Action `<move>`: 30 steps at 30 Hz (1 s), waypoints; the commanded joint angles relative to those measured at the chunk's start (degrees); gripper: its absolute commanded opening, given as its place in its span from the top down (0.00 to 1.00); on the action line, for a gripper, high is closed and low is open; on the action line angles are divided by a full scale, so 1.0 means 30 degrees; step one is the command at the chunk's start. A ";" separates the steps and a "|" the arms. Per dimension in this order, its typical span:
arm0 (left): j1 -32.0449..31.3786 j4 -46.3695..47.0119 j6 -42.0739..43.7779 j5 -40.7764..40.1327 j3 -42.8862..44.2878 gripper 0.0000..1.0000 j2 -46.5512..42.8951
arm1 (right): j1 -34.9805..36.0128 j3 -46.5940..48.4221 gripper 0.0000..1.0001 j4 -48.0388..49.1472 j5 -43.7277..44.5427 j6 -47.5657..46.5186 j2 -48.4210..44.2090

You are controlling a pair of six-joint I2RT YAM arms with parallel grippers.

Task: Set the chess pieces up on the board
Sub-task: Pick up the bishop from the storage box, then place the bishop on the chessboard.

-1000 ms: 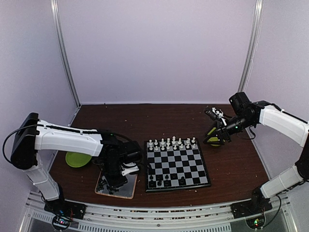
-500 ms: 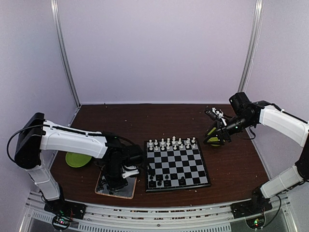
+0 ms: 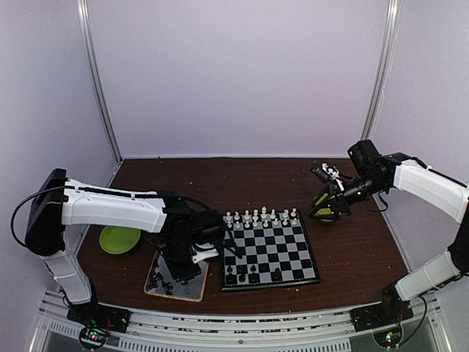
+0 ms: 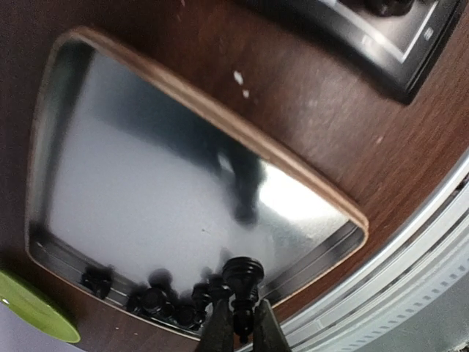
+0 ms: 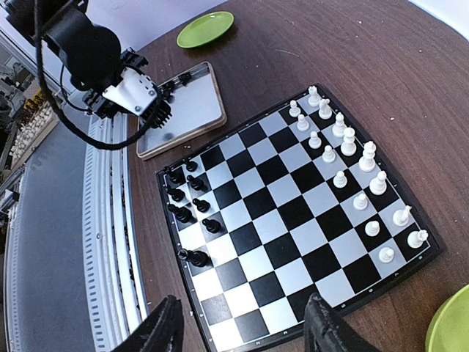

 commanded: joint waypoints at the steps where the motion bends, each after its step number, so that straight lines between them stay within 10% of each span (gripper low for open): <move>1: -0.0094 -0.0504 0.0521 -0.0821 0.3069 0.94 -0.0446 | -0.0064 0.0517 0.44 -0.0269 0.0073 -0.0321 -0.0192; 30: -0.2508 -0.1168 0.4918 0.1752 1.6396 0.94 0.8908 | -0.1560 0.0349 0.45 0.0652 -0.0032 0.0751 -0.0960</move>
